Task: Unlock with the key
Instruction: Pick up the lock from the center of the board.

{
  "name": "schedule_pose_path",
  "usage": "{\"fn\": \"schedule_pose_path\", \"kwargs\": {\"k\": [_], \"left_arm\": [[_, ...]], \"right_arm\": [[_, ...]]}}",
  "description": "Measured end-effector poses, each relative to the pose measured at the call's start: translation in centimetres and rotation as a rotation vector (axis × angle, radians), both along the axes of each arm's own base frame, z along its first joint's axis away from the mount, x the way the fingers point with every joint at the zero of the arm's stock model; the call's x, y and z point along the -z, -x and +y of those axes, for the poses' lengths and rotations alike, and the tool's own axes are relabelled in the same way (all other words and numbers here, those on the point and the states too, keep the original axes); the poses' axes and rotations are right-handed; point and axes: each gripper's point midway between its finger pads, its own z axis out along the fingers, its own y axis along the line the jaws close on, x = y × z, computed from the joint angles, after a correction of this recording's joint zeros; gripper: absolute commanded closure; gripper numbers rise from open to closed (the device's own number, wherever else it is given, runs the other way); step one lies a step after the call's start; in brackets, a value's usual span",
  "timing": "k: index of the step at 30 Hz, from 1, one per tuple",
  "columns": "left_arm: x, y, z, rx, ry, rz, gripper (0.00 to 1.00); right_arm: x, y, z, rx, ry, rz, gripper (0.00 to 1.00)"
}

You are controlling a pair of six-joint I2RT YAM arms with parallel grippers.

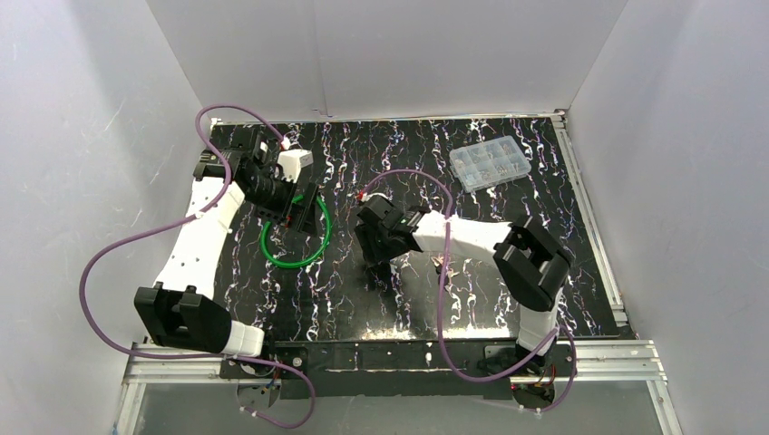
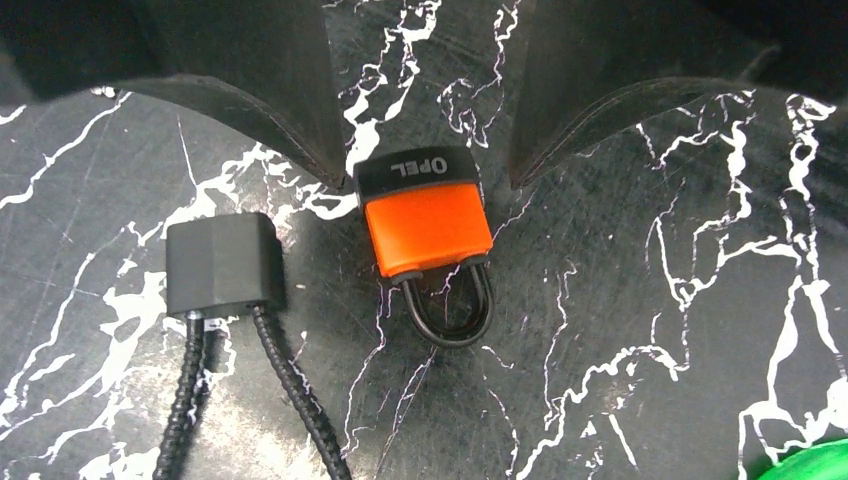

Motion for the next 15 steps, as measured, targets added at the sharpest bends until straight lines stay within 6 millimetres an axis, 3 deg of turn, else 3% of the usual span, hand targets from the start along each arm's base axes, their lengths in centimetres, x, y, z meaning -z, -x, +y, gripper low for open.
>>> {"fn": "schedule_pose_path", "kwargs": {"k": [10, 15], "left_arm": [[0.0, 0.2, 0.1, 0.012, -0.003, 0.003, 0.02], [0.0, 0.2, 0.0, 0.017, 0.003, 0.003, 0.02]], "right_arm": [[2.6, -0.2, 0.2, -0.010, 0.039, 0.021, 0.31], [2.6, -0.5, 0.7, -0.013, 0.024, 0.009, 0.35]]}}
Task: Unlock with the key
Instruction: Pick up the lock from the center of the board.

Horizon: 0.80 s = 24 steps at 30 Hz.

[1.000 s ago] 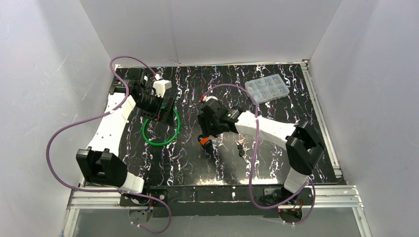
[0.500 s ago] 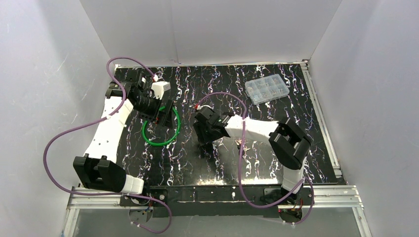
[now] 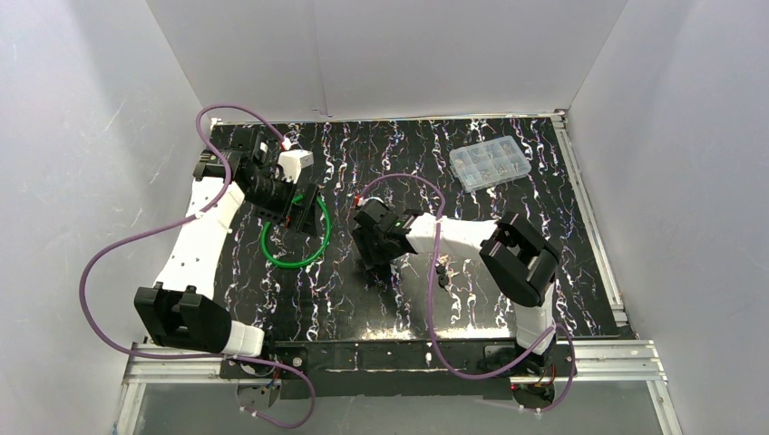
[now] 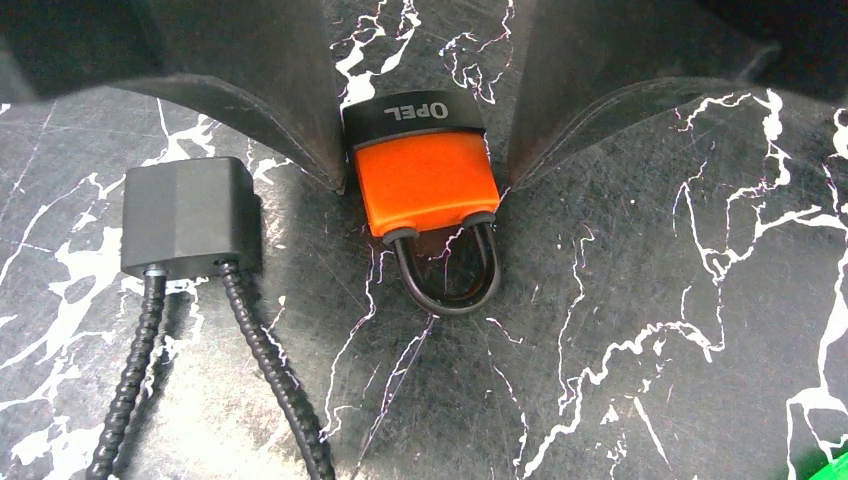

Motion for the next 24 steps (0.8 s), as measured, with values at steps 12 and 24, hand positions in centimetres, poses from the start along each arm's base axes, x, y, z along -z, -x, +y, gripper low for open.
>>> {"fn": "schedule_pose_path", "kwargs": {"k": [12, 24], "left_arm": [[-0.1, 0.1, -0.2, 0.035, 0.011, -0.013, 0.02], [-0.7, 1.9, -0.9, 0.196, 0.071, -0.114, 0.02]], "right_arm": [[0.0, 0.0, -0.3, 0.004, -0.030, -0.017, 0.90], [-5.7, 1.6, -2.3, -0.042, -0.087, -0.123, 0.99]]}}
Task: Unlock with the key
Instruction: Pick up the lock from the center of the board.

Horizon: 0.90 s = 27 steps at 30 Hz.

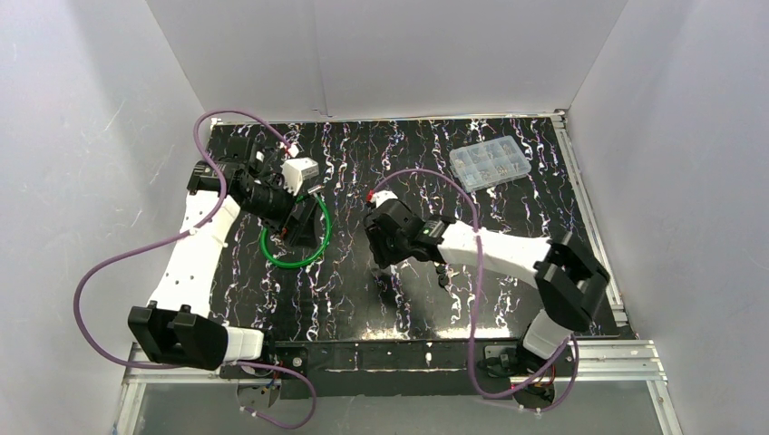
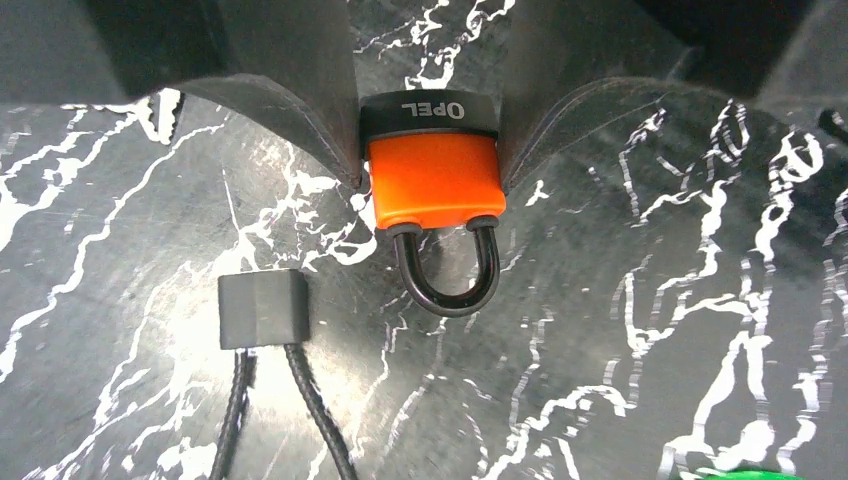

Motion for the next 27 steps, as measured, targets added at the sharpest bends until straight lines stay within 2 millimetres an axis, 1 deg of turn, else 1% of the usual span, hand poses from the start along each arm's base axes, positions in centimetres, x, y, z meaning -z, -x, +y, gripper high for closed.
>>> {"fn": "schedule_pose_path", "kwargs": {"k": [4, 8, 10, 13, 18, 22, 25, 27], "left_arm": [[-0.2, 0.6, -0.9, 0.070, 0.057, -0.017, 0.02], [-1.6, 1.4, -2.1, 0.109, 0.145, -0.061, 0.02], [-2.7, 2.1, -3.0, 0.131, 0.213, -0.076, 0.02], [-4.1, 2.9, -4.4, 0.157, 0.327, -0.054, 0.00], [-5.3, 3.4, -6.4, 0.174, 0.494, 0.045, 0.01], [-5.9, 3.5, -7.2, 0.153, 0.579, 0.096, 0.01], [-6.5, 3.4, -7.7, 0.143, 0.615, 0.089, 0.01], [-6.8, 3.7, -8.0, 0.144, 0.628, 0.078, 0.01]], "right_arm": [[-3.7, 1.3, 0.2, -0.065, -0.037, -0.123, 0.99], [-7.1, 3.2, 0.3, -0.147, -0.043, -0.272, 0.99], [-8.5, 3.9, 0.3, -0.177, -0.045, -0.331, 0.99], [-10.3, 4.3, 0.0, -0.197, -0.043, -0.407, 0.99], [-12.9, 4.7, -0.6, -0.213, -0.034, -0.509, 0.99], [-15.6, 5.7, 0.5, -0.252, -0.060, -0.576, 0.99], [-17.9, 6.7, 1.4, -0.278, -0.099, -0.614, 0.99], [-19.4, 7.2, 2.0, -0.291, -0.130, -0.634, 0.99]]}}
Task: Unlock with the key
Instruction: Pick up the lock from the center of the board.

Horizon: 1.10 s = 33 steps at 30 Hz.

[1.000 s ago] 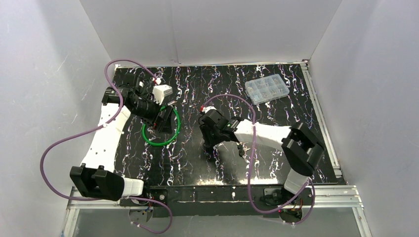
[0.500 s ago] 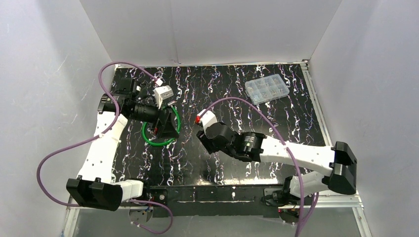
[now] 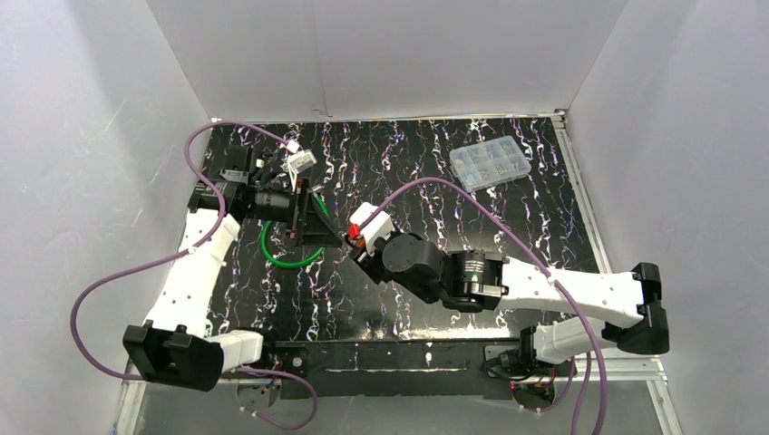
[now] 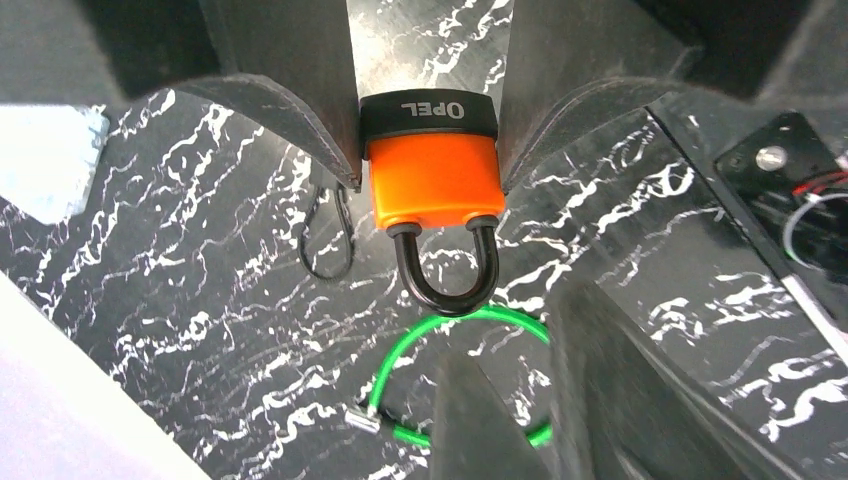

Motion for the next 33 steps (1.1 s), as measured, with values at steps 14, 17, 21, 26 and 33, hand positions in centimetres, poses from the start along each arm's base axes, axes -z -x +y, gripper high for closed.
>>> {"fn": "schedule_pose_path", "kwargs": {"k": [14, 17, 21, 26, 33], "left_arm": [[-2.1, 1.3, -1.7, 0.023, 0.060, -0.010, 0.46], [-2.4, 1.5, -2.0, 0.035, 0.066, -0.007, 0.50], [-2.5, 2.0, -2.4, 0.057, 0.068, -0.004, 0.69], [-2.4, 2.4, -2.8, 0.077, 0.061, -0.005, 0.87], [-2.5, 2.4, -2.8, 0.060, 0.034, -0.011, 1.00]], "right_arm": [[-3.1, 1.3, 0.9, -0.038, -0.054, -0.041, 0.99], [-3.1, 1.6, 1.0, -0.043, -0.054, -0.041, 0.99], [-3.2, 1.6, 1.0, -0.040, -0.056, -0.044, 0.99], [-3.6, 1.4, 1.0, -0.033, -0.048, -0.063, 0.99], [-3.4, 1.4, 1.1, -0.035, -0.024, -0.059, 0.56]]}}
